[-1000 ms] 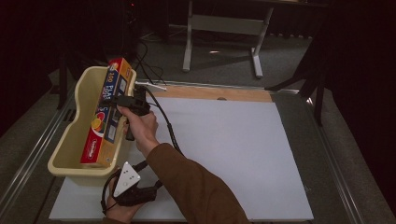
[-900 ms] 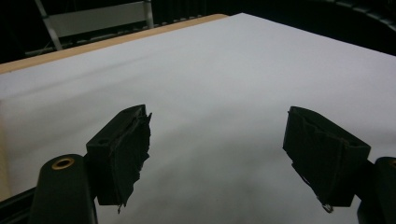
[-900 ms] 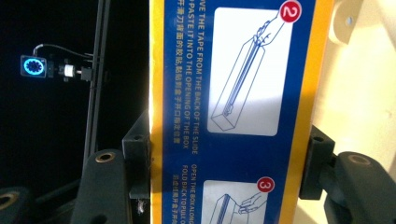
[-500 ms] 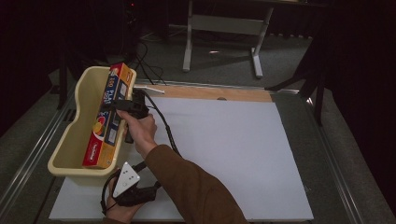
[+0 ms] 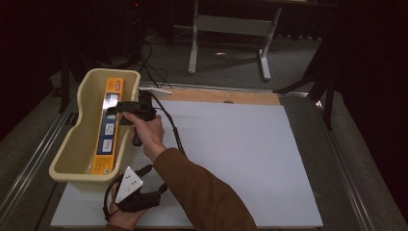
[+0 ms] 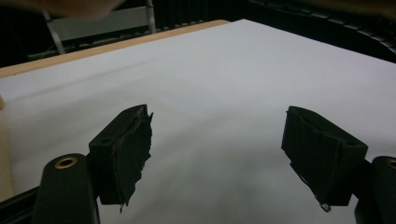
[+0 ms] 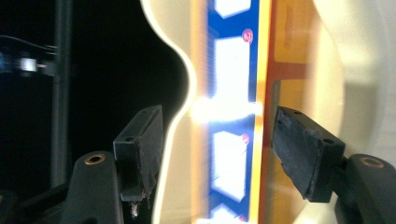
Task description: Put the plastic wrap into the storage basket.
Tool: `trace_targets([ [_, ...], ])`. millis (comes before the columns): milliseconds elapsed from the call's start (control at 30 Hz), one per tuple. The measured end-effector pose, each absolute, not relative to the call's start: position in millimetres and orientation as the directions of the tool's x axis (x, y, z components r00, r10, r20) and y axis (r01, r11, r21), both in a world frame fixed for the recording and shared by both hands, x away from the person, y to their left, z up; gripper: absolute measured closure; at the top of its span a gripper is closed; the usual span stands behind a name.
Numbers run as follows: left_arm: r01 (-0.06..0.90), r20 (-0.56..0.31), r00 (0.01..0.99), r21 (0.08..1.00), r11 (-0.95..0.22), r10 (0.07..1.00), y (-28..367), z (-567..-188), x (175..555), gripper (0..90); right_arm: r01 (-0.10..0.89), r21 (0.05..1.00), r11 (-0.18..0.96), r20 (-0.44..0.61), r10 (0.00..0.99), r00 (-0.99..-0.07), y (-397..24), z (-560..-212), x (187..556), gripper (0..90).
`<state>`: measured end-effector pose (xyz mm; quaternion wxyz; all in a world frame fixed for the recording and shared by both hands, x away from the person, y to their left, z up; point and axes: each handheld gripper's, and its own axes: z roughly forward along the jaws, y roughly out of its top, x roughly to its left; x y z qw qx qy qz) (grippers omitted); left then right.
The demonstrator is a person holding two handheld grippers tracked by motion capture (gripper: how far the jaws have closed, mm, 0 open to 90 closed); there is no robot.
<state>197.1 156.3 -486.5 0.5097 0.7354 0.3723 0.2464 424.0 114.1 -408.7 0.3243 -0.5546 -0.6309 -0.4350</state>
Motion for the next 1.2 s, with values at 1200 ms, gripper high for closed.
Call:
trace_targets([
  [1200, 0.305, -0.021, 0.594, 0.931, -0.200, 0.804, 154.3, -487.9, 199.9, 24.0, 0.576, 0.704, 0.416, 0.260, 0.603, -0.754, -3.4, -380.4, 382.4, 38.9],
])
